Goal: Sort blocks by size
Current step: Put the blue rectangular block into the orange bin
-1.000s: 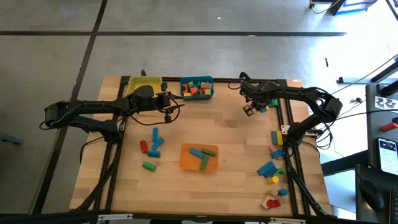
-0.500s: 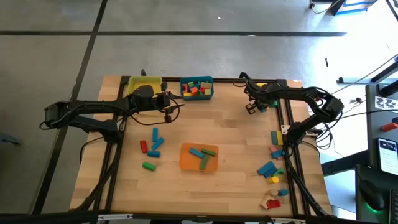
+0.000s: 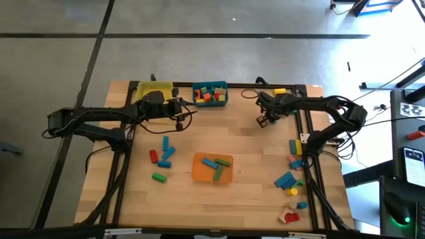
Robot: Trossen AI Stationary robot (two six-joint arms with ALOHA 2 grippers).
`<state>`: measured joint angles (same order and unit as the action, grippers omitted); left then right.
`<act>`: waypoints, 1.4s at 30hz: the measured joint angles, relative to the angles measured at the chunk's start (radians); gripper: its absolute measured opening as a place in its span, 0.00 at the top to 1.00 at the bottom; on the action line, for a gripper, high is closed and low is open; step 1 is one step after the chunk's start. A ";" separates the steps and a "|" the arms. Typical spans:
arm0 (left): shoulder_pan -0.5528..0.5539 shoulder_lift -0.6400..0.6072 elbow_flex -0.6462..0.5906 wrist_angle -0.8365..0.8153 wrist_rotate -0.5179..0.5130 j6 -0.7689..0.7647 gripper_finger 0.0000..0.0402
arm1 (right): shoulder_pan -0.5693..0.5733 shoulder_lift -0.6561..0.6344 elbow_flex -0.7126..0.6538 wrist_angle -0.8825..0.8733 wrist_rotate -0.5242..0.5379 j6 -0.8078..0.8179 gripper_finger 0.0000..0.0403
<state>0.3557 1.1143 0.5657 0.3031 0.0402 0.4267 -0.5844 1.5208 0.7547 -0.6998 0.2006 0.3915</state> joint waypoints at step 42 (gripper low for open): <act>0.000 0.000 0.000 -0.002 0.000 0.000 0.68 | 0.205 -0.021 -0.007 0.004 -0.116 0.188 0.49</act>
<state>0.3561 1.1145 0.5659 0.3012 0.0403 0.4267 -0.3798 1.4996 0.7477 -0.6959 0.0849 0.5797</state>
